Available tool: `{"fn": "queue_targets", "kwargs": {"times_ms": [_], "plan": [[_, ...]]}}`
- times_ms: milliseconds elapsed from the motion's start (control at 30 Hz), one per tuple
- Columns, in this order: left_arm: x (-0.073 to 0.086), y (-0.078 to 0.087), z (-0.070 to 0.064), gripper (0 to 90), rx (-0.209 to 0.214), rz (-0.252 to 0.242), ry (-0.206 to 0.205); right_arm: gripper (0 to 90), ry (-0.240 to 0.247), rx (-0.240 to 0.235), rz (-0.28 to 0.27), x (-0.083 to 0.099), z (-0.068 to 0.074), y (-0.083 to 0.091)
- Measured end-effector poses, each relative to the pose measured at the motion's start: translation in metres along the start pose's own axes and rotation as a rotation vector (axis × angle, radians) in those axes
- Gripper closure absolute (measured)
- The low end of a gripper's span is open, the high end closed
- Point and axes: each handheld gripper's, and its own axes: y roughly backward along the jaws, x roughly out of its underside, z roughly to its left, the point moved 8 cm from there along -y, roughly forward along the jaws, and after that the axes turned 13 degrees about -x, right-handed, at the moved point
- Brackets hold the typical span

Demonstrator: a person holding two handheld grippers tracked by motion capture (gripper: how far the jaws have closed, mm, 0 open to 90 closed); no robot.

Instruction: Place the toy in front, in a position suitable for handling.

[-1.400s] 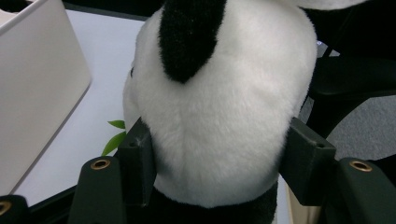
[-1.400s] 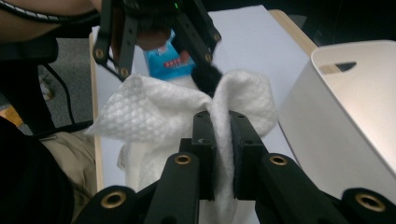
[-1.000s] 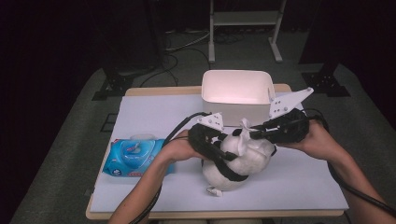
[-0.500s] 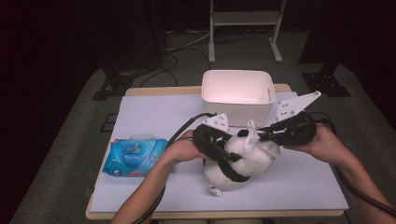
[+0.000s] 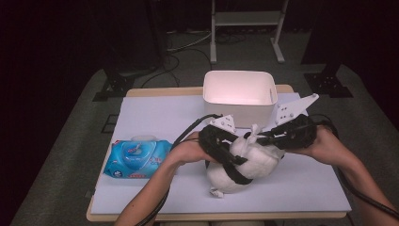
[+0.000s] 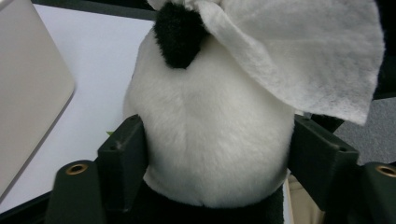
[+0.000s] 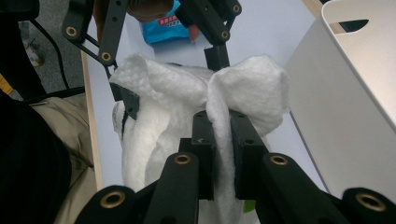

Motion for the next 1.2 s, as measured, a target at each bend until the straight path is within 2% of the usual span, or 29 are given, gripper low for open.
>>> {"fn": "queue_targets", "kwargs": {"times_ms": [233, 567, 833, 1200], "plan": [[0.006, -0.001, -0.001, 17.5, -0.003, 0.007, -0.003, 81.3, -0.012, 0.001, -0.008, 0.008, -0.001, 0.002], [0.032, 0.001, 0.005, 17.5, -0.017, 0.036, 0.011, 81.2, -0.03, 0.005, -0.015, 0.016, -0.001, 0.006], [0.049, 0.003, 0.005, 17.6, -0.008, 0.047, 0.031, 81.2, -0.044, 0.008, -0.02, 0.024, -0.003, 0.008], [0.058, -0.004, 0.003, 13.8, 0.009, 0.05, 0.054, 81.2, -0.06, 0.014, -0.011, 0.033, -0.004, 0.009]]}}
